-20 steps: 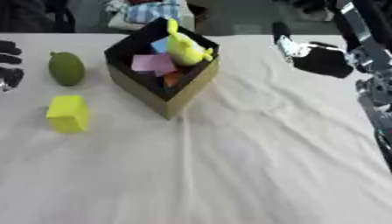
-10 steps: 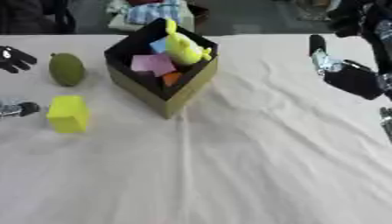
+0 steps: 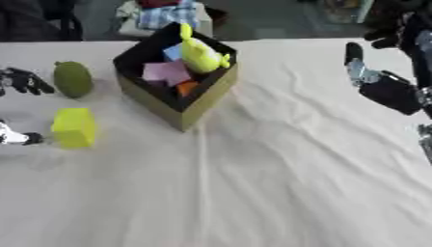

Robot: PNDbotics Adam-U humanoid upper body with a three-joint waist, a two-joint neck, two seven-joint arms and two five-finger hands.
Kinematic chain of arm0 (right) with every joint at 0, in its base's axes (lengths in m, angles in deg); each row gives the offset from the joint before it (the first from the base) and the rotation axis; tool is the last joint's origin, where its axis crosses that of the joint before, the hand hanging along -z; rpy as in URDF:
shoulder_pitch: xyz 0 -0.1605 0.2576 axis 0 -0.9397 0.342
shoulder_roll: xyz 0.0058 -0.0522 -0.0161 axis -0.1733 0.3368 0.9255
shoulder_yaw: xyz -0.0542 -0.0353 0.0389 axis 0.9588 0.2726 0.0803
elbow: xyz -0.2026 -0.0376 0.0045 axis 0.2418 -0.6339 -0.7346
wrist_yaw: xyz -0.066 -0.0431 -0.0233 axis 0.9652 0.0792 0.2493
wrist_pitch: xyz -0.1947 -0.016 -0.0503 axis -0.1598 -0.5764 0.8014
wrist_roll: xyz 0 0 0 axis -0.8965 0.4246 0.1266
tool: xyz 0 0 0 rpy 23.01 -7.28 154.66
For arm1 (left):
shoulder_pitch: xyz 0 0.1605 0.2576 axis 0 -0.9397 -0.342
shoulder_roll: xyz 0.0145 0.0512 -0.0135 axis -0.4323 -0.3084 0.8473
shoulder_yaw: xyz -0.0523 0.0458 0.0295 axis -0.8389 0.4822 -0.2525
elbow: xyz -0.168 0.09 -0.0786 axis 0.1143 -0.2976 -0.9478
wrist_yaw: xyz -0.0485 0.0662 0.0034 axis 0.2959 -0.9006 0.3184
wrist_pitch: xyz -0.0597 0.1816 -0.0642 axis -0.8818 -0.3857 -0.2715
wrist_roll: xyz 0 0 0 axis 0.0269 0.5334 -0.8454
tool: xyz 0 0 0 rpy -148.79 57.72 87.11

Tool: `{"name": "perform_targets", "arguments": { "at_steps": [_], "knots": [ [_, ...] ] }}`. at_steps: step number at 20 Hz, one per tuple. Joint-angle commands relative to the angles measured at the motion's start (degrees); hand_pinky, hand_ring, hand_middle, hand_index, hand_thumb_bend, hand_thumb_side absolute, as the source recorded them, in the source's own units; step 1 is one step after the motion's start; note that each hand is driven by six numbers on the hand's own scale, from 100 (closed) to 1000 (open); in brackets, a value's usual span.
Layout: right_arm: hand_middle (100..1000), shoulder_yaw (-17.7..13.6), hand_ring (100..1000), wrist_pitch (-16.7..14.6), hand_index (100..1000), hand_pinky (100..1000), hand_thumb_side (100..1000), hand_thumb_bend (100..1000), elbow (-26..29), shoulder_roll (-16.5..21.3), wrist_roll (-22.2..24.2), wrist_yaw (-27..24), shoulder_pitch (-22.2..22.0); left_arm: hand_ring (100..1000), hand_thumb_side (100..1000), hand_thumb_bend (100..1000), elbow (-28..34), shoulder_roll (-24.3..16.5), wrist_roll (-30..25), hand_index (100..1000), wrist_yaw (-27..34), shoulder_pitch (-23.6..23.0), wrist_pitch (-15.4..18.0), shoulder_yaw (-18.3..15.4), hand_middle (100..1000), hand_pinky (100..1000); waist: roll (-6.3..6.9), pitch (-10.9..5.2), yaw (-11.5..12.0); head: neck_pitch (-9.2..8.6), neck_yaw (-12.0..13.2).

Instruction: Pick up objects on the table and place them in the box.

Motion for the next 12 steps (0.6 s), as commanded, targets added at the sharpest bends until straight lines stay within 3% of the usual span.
{"name": "perform_targets", "arguments": {
  "at_steps": [1,6,12],
  "knots": [
    [700,-0.7,715,-0.2,924,714,317,177,0.2,0.6,-0.2,-0.5,0.4,797,265,509,-3.1,0.5,0.7,870,-3.7,2.2,0.7,0.4,783,815,0.78,-2.0,-0.1,0.3,0.1],
    [694,-0.8,714,-0.3,924,714,318,172,0.0,0.2,-0.4,-0.8,0.1,789,231,467,-8.3,3.1,1.4,856,-6.4,4.2,2.2,0.7,768,805,0.72,-2.05,-0.2,0.41,0.2],
    [688,-0.8,712,-0.3,923,713,319,164,-0.3,-0.1,-0.5,-0.9,-0.1,784,233,477,-11.3,5.3,4.3,851,-4.1,5.2,4.4,0.6,764,792,0.68,-2.08,-0.4,0.44,0.1]
  ]
}}
